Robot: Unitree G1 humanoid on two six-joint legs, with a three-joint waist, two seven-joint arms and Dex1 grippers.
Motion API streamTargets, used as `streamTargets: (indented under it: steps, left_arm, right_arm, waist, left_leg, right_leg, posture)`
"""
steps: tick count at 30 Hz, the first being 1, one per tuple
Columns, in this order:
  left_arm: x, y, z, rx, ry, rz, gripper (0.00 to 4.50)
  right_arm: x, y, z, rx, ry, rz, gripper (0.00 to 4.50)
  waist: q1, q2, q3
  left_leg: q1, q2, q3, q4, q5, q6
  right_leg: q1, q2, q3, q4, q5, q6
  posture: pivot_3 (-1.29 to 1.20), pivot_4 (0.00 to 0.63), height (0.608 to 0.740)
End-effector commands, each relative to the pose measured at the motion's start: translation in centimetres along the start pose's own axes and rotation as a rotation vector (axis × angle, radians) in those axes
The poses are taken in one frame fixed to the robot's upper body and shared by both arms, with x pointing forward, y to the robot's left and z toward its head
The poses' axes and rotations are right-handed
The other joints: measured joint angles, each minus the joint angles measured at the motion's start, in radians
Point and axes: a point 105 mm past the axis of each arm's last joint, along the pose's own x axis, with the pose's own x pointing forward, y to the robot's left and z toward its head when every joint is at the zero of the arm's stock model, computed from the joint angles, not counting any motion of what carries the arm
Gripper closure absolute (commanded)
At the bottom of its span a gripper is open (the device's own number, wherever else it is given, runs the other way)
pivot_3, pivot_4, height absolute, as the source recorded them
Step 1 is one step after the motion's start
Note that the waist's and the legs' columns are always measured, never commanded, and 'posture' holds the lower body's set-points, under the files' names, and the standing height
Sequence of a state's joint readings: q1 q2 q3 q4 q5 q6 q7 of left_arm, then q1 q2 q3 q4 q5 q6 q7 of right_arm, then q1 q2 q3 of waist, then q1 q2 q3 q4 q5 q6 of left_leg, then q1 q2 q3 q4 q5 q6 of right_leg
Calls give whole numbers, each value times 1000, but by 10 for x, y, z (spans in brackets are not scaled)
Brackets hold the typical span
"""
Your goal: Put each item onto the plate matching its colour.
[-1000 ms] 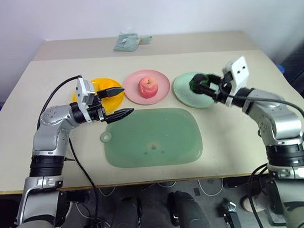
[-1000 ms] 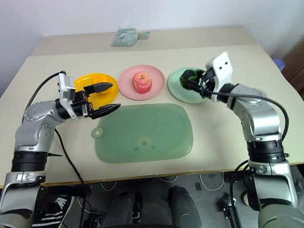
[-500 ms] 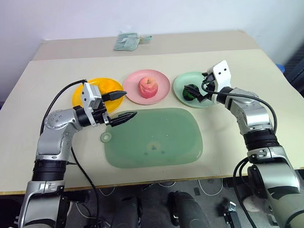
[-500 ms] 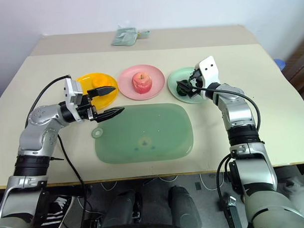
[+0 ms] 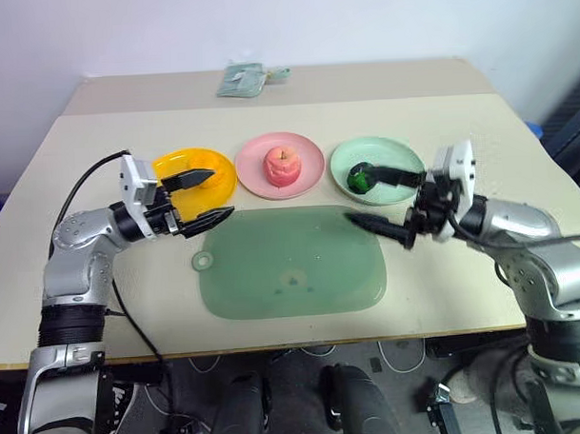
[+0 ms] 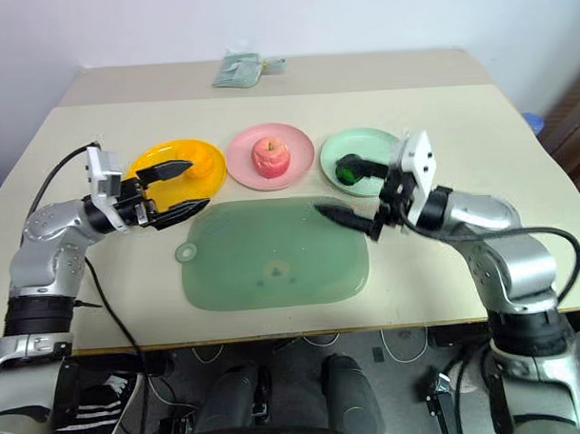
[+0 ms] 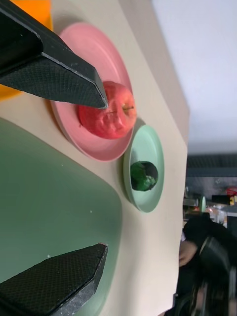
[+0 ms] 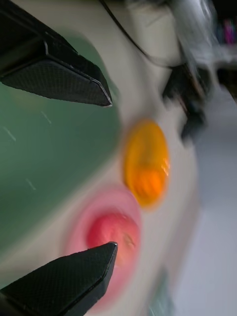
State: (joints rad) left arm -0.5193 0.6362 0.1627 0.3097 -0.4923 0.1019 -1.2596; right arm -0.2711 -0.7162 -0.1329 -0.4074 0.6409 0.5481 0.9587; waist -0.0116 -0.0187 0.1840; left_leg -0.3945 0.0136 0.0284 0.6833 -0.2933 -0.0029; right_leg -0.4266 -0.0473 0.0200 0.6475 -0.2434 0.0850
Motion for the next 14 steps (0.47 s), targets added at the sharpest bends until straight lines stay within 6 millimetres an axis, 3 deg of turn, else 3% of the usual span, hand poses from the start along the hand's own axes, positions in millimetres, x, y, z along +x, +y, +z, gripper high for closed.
streamTargets:
  steps: [1, 5, 14]
  left_arm:
    - [-19, 14, 14, 70, 2, 20, 0]
    - [-29, 17, 17, 94, 31, 11, 0]
    - [-24, 7, 14, 71, 32, -21, 0]
  right_arm:
    - [-8, 17, 7, -72, 12, 18, 34]
    - [-18, 21, -11, -84, 86, -26, 34]
    - [-20, 14, -14, -106, 93, -77, 34]
  waist:
    - [-4, 0, 0]
    - [0, 0, 0]
    - [0, -1, 0]
  left_leg:
    - [0, 0, 0, 0, 0, 0]
    - [0, 0, 0, 0, 0, 0]
    - [0, 0, 1, 0, 0, 0]
  right_leg:
    - [0, 1, 0, 0, 0, 0]
    - [0, 1, 0, 0, 0, 0]
    - [0, 1, 0, 0, 0, 0]
  posture:
    - [0, 150, 734]
    - [0, 150, 734]
    - [0, 150, 734]
